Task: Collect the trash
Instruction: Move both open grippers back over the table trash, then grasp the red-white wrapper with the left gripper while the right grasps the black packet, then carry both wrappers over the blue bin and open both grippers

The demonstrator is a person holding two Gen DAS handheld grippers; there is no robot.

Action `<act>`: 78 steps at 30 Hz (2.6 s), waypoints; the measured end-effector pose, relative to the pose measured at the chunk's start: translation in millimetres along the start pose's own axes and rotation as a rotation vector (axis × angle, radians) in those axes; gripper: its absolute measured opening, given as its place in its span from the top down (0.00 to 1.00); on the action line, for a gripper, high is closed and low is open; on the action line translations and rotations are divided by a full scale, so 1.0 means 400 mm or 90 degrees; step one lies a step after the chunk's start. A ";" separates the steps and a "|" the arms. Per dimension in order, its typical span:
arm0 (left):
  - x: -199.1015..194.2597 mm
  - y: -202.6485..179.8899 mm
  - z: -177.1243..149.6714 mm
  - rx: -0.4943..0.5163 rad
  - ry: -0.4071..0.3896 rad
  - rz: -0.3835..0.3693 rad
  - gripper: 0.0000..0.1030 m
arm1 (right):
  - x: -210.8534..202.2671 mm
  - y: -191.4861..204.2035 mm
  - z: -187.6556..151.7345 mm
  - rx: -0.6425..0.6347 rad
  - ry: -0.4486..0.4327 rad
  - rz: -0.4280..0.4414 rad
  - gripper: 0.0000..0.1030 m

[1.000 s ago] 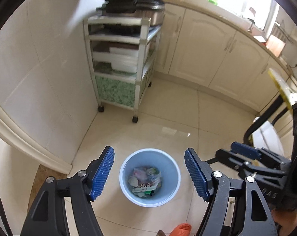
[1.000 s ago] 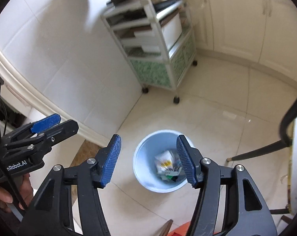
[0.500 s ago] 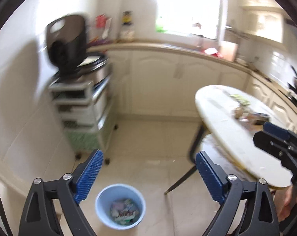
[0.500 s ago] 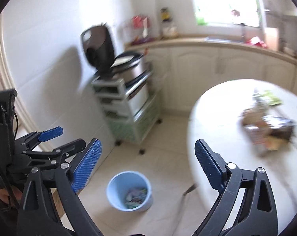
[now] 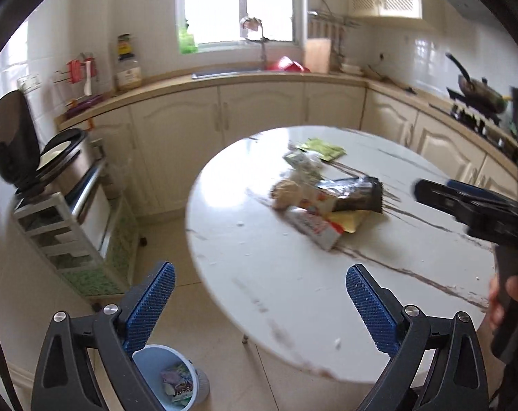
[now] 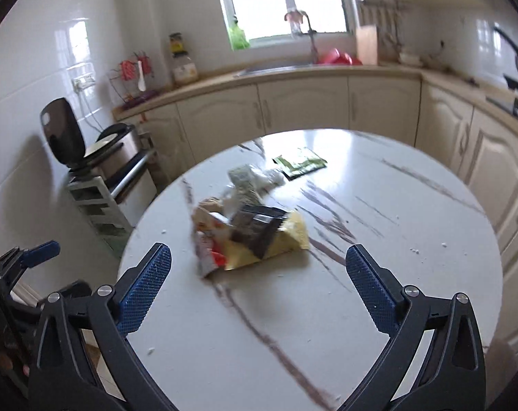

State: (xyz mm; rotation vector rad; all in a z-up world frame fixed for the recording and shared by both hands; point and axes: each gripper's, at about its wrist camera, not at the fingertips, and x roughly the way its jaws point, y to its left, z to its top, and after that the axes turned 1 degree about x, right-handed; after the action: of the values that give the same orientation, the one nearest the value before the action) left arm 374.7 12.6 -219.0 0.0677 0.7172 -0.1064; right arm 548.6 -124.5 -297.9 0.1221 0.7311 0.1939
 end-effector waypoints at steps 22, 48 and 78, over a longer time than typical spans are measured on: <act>0.312 -0.040 0.106 0.005 0.073 -0.031 0.05 | 0.130 -0.069 -0.008 -0.013 0.019 0.081 0.96; 0.531 -0.058 0.155 -0.011 0.107 -0.095 0.87 | -0.049 -0.168 -0.137 -0.001 0.025 0.059 0.96; 0.121 0.099 0.019 -0.027 -0.009 -0.203 0.91 | -0.194 0.084 -0.091 -0.013 -0.048 0.143 0.97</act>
State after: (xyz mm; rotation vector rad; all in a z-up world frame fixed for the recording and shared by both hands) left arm 420.6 47.7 -244.4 -0.0882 0.7116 -0.3964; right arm 463.1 -107.1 -268.2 0.1919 0.6388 0.4089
